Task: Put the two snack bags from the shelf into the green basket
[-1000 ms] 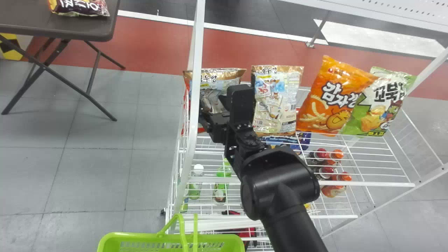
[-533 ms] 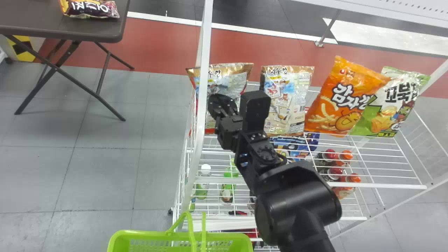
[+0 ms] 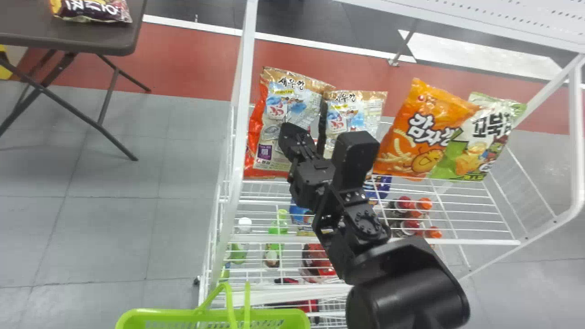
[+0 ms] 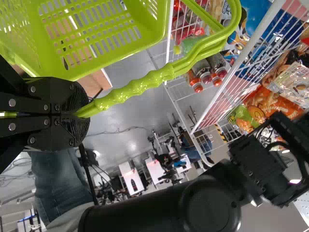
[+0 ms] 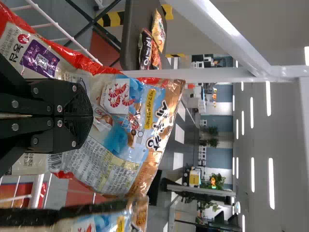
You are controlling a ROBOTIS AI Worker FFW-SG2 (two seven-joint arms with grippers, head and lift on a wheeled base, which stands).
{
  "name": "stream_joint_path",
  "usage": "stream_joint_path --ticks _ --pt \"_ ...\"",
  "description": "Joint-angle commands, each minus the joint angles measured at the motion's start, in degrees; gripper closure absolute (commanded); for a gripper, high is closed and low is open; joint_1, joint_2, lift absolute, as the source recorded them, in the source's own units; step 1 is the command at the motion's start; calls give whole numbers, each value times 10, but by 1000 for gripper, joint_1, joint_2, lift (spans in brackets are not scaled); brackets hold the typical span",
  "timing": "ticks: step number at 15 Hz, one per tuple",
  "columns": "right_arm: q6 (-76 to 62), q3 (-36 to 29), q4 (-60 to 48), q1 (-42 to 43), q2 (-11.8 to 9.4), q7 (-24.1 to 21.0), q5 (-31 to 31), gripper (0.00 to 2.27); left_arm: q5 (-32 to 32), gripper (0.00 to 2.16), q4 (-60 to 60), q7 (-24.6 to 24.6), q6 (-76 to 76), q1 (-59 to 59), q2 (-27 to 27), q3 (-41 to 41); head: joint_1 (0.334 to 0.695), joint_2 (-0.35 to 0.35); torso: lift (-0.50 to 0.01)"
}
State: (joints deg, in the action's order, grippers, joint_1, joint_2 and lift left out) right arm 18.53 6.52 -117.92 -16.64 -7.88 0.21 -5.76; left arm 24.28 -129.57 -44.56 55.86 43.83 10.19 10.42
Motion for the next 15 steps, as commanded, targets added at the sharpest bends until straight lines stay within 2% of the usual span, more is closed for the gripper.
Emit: stream_joint_path --ticks 1,4,7,15 --pt "36 -35 -86 -59 -17 9 -43 2246 -6 1970 -3 1 0 1 0 8 695 -348 -11" --pt "78 -80 -159 -120 -27 53 -100 2250 -17 1973 -4 3 0 0 0 21 695 -350 -11" --pt "131 -107 -204 -164 -27 94 -137 2250 -18 1973 -10 2 -2 6 0 22 695 -350 -11" --pt "331 -166 -325 -258 -27 144 -166 2250 -18 1970 -12 -2 -11 11 0 21 695 -350 -11"
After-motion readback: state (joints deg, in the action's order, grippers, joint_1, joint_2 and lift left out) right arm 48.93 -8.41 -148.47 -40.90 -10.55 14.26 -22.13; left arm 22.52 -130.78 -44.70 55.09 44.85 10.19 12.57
